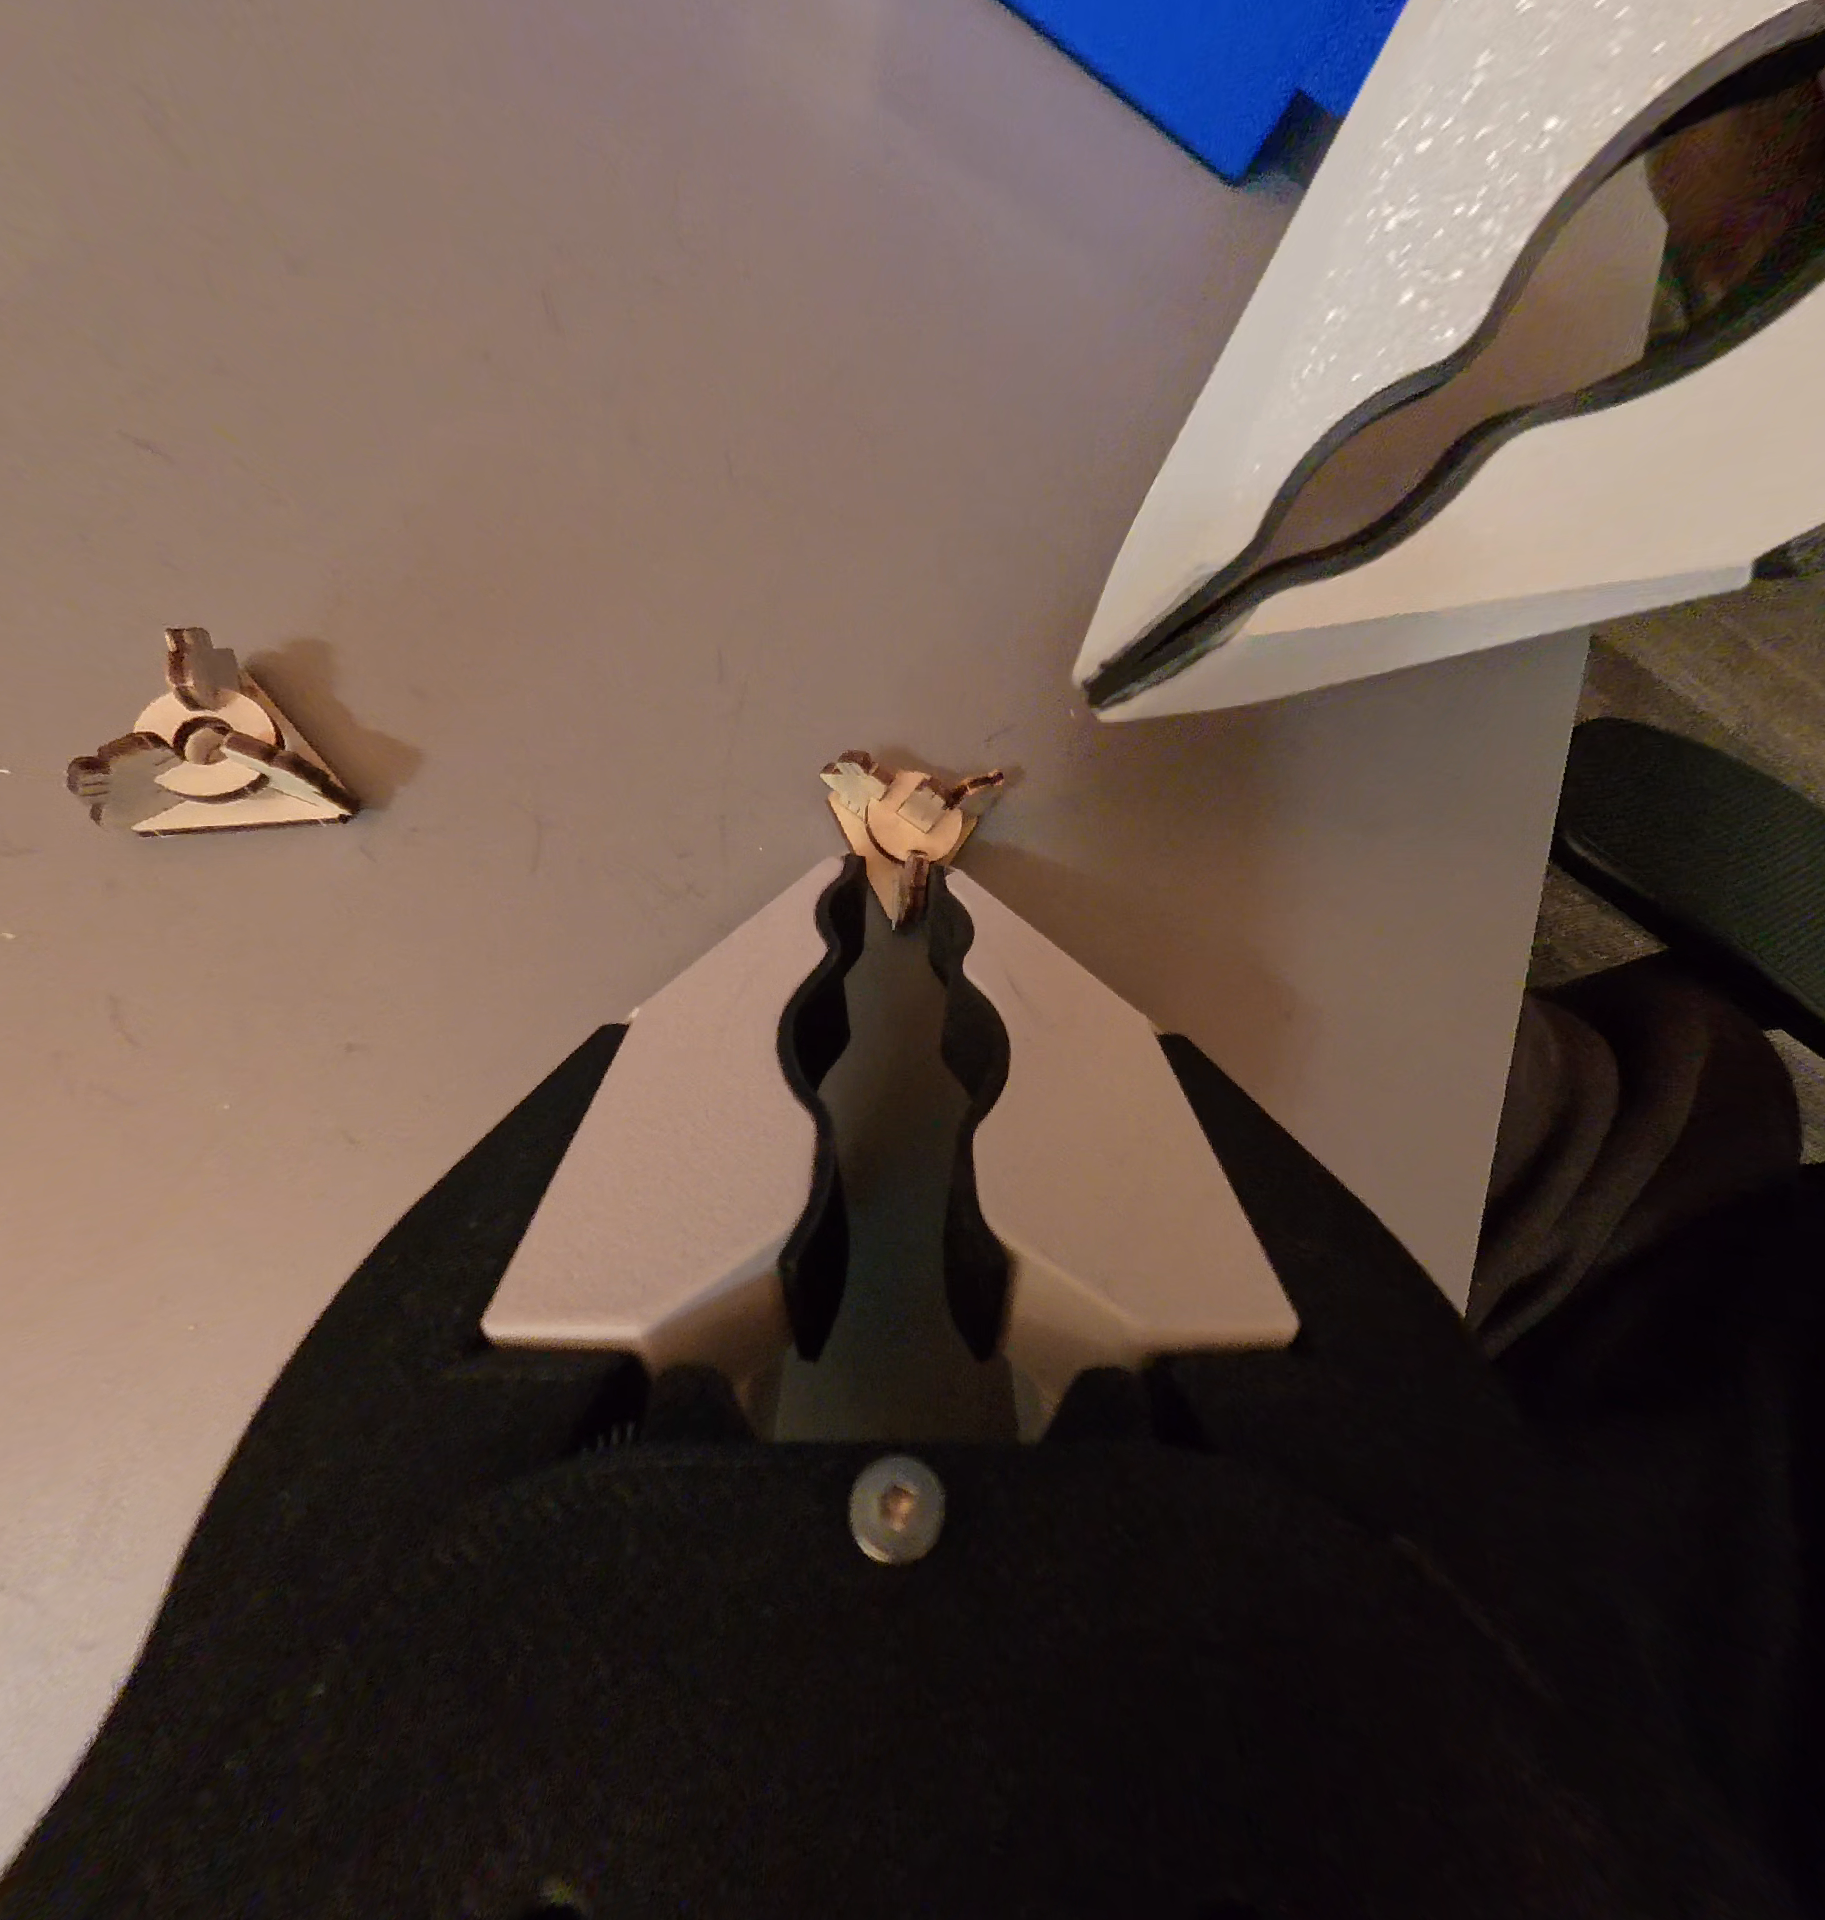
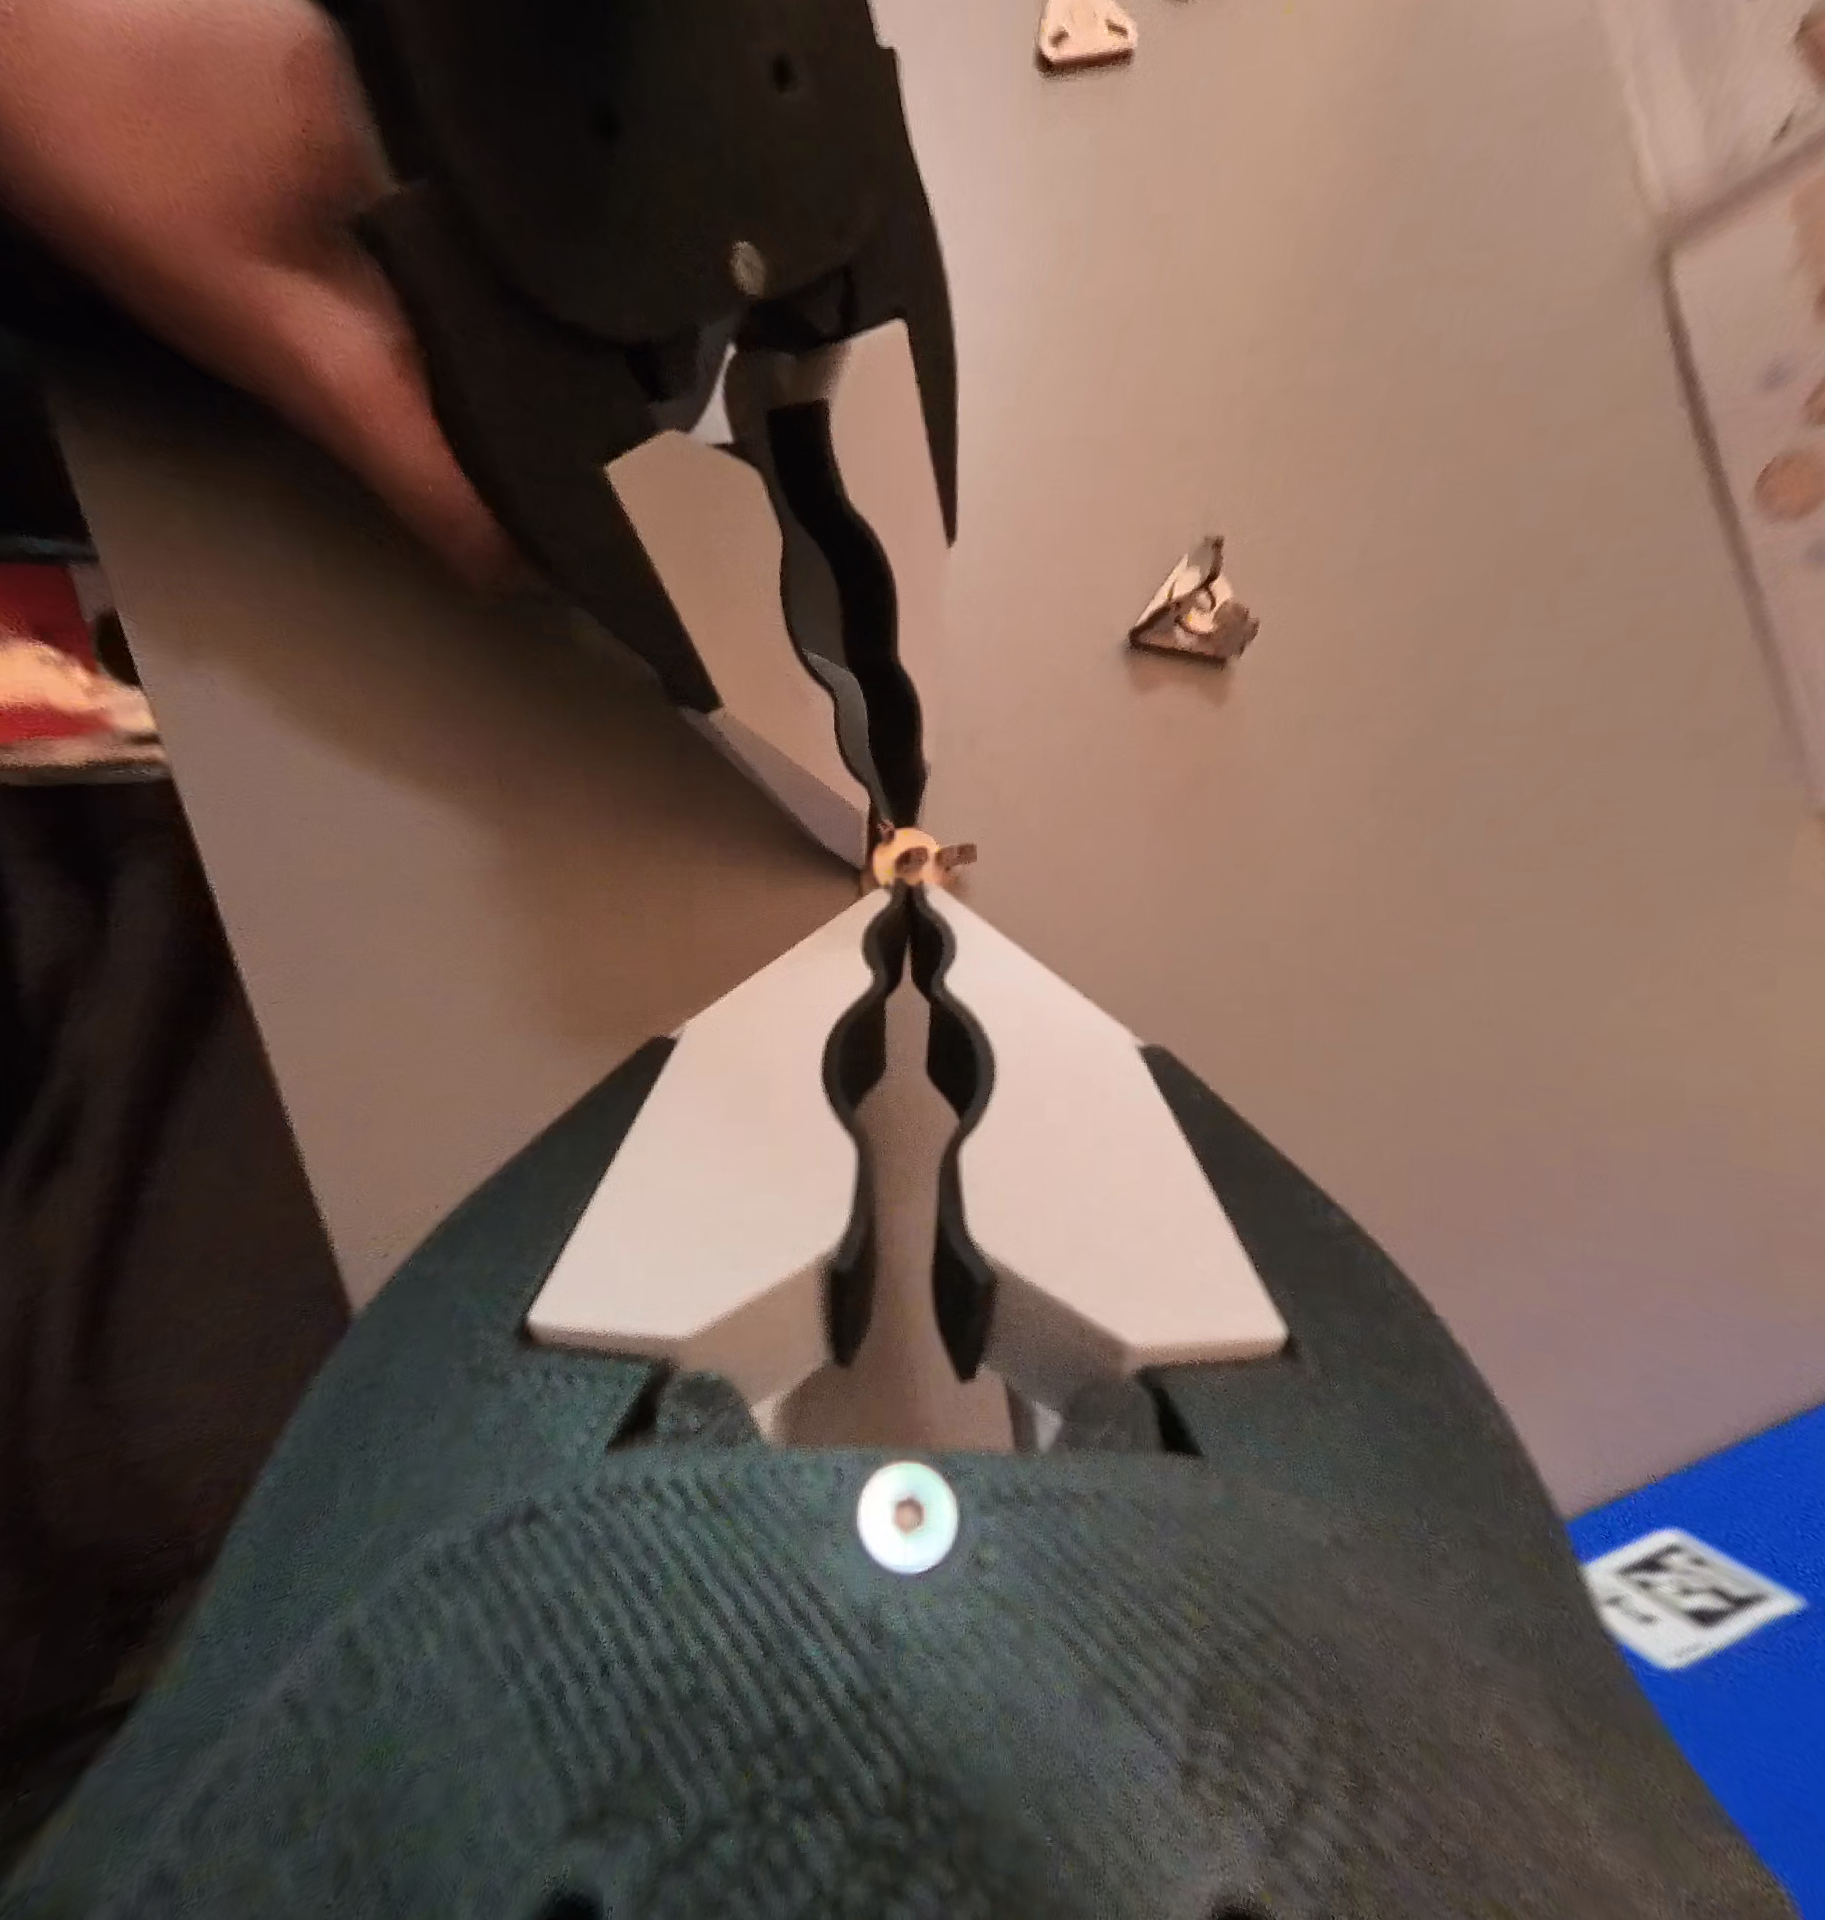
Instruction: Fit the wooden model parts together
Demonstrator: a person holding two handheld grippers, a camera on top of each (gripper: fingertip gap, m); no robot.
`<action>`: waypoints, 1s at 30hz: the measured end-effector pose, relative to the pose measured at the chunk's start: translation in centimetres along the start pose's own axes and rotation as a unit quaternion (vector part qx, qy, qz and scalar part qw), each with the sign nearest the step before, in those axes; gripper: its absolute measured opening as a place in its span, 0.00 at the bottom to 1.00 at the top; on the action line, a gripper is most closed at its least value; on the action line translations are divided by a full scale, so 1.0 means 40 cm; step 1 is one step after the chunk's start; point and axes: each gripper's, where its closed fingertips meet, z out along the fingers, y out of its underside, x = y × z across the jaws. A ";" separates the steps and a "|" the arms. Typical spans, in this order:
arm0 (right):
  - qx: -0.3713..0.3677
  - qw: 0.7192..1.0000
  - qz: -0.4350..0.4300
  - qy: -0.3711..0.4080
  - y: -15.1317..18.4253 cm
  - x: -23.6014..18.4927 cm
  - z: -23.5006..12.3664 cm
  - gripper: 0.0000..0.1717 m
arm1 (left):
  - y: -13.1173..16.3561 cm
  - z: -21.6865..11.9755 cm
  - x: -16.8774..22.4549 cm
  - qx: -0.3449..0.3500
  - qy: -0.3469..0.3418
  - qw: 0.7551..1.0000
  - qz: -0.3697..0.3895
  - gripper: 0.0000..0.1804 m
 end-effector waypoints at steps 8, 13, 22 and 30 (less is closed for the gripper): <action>-0.012 0.983 -0.180 -0.036 0.000 -0.023 0.018 0.21 | -0.005 -0.029 0.001 0.017 0.003 0.999 0.040 0.20; -0.020 0.976 -0.214 -0.047 0.006 -0.019 0.025 0.23 | -0.012 -0.083 -0.045 0.048 -0.015 0.998 0.023 0.19; -0.002 0.987 -0.147 -0.060 0.033 -0.012 0.026 0.25 | 0.009 -0.180 -0.199 0.112 -0.062 0.987 -0.096 0.18; 0.022 0.993 -0.090 -0.080 0.013 -0.018 0.022 0.25 | 0.024 -0.179 -0.227 0.113 0.003 0.973 -0.202 0.17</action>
